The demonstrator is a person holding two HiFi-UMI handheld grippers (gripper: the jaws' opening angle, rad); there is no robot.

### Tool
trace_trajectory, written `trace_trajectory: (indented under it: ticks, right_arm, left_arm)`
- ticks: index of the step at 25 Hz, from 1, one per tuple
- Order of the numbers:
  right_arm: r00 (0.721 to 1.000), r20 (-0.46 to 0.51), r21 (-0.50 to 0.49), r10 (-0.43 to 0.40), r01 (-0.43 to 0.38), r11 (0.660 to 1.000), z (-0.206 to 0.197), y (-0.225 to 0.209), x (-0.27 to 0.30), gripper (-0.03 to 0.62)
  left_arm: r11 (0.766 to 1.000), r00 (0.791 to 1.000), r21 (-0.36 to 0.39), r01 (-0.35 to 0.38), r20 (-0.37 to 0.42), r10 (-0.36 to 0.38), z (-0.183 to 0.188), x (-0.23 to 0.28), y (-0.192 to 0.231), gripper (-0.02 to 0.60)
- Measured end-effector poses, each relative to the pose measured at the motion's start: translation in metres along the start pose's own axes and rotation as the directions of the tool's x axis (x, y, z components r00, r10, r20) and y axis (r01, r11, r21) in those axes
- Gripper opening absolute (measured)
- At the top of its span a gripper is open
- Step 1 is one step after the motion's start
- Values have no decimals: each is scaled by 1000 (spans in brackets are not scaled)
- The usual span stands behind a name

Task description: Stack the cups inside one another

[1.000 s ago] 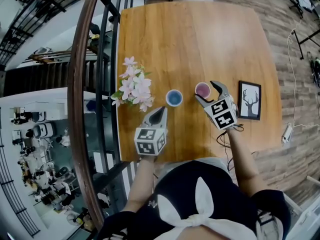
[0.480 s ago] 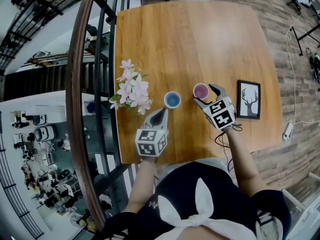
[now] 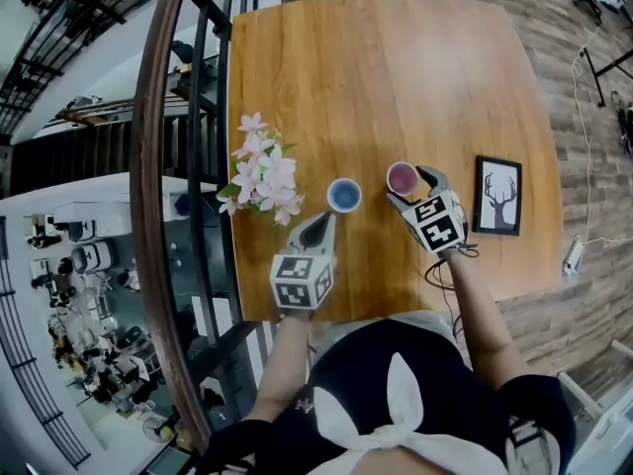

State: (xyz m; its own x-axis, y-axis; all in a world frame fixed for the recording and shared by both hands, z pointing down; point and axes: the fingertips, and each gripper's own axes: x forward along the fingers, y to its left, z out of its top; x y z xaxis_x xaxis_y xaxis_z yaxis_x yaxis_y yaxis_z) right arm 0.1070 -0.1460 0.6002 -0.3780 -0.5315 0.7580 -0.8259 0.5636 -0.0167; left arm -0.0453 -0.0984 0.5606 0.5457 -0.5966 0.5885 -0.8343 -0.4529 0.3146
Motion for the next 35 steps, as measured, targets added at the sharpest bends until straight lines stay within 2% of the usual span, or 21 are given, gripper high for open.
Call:
trace_trajectory:
  ticks: [12, 15, 24, 30, 35]
  right_arm:
    - [999, -30, -20, -19, 18, 1000, -8, -3, 12, 336]
    - [999, -42, -35, -17, 16, 999, -10, -2, 12, 308]
    - [998, -50, -68, -25, 22, 997, -9, -3, 9, 307]
    - [999, -32, -58, -26, 24, 998, -3, -1, 1, 307]
    - [999, -1, -97, -50, 49, 994, 13, -4, -15, 305]
  left_arm:
    - [1000, 1000, -6, -3, -5, 3, -2, 3, 3, 17]
    - [1000, 1000, -8, -3, -6, 3, -2, 3, 3, 17]
    - [1000, 1000, -9, -3, -2, 3, -1, 1, 3, 17]
    - [1000, 1000, -10, 0, 10, 0, 2, -3, 2, 17]
    - [1000, 1000, -10, 6, 24, -6, 6, -7, 0, 17]
